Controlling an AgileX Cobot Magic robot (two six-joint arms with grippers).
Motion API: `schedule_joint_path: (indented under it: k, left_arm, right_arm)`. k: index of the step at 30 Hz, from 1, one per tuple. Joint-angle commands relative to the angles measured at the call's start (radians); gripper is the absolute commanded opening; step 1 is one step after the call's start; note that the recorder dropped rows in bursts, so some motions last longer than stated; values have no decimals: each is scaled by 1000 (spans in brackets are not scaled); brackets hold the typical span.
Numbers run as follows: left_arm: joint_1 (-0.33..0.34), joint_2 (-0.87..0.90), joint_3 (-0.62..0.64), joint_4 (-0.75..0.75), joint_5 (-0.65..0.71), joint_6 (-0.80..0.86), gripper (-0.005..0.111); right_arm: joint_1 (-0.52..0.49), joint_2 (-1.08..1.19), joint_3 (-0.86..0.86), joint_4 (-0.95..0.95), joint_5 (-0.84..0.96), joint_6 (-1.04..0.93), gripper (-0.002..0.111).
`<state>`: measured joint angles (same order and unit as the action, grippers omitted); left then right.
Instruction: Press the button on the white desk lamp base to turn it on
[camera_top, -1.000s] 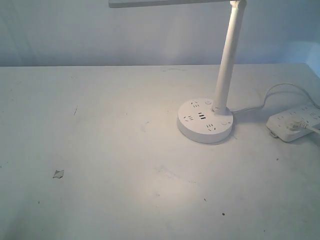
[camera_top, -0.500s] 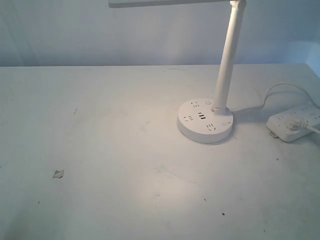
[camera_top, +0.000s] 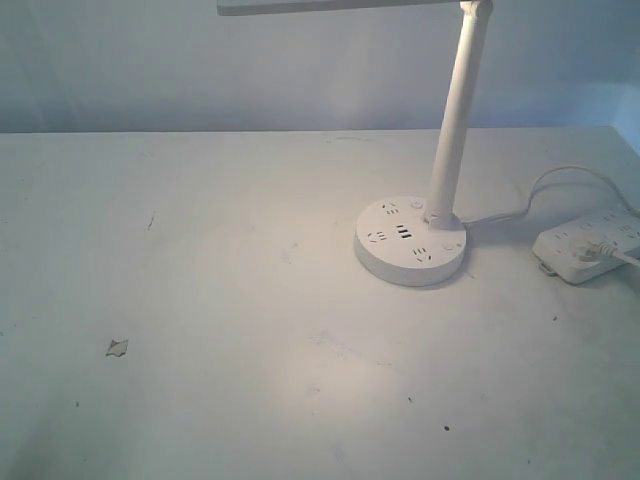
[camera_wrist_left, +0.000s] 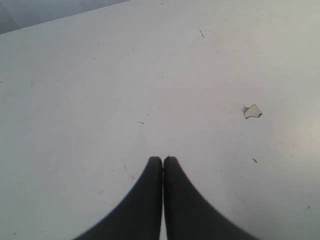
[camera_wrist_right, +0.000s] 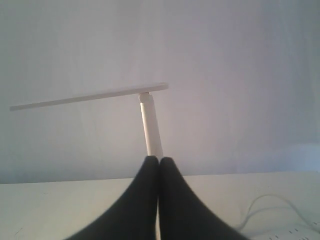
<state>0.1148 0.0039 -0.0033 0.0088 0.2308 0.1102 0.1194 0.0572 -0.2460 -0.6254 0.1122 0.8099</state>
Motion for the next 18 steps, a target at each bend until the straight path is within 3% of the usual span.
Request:
schedule_joint_path:
  k: [1, 8, 18]
  left_arm:
    - [1, -4, 3, -1, 1, -1, 0]
    - [1, -4, 3, -1, 1, -1, 0]
    - [1, -4, 3, -1, 1, -1, 0]
  right_arm:
    - [1, -12, 4, -3, 29, -1, 0]
    - [-23, -55, 4, -3, 93, -62, 0]
    - [-203, -57, 20, -3, 114, -186, 0]
